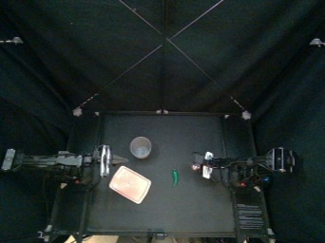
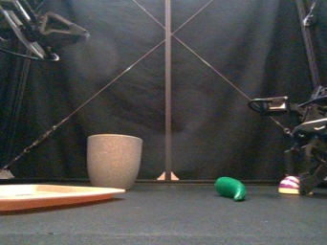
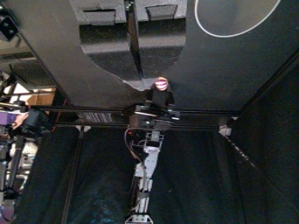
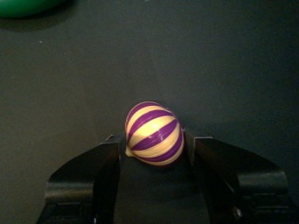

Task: Pick the onion then place it in the grey bowl
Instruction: Place onion in the grey bowl

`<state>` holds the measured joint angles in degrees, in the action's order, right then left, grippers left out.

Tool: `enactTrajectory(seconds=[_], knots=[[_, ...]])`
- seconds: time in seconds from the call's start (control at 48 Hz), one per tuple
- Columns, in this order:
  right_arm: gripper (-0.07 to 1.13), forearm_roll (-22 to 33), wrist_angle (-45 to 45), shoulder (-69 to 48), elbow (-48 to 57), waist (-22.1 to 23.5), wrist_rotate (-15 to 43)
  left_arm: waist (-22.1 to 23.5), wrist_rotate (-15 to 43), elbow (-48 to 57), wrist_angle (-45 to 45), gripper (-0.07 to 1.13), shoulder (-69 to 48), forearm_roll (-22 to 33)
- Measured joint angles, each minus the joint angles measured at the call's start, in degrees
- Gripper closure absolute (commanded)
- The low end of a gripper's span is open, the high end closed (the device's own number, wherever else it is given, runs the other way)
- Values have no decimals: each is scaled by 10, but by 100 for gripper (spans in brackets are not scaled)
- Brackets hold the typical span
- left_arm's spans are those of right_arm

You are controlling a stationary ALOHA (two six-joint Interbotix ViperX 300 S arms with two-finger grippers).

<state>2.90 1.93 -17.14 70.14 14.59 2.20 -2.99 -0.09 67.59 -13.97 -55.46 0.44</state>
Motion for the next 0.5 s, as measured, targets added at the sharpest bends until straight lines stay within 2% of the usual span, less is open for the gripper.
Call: enactTrajectory(seconds=[0.167,0.312,0.5], knots=[[26,-1,0,-3,-28,-2,0,0,0,0,0,106,0,1],[26,2,-7,-8,-99,-8,-2,1,0,0,0,106,0,1],[26,18,-73,7,-209,-11,-8,1,0,1,0,106,0,0]])
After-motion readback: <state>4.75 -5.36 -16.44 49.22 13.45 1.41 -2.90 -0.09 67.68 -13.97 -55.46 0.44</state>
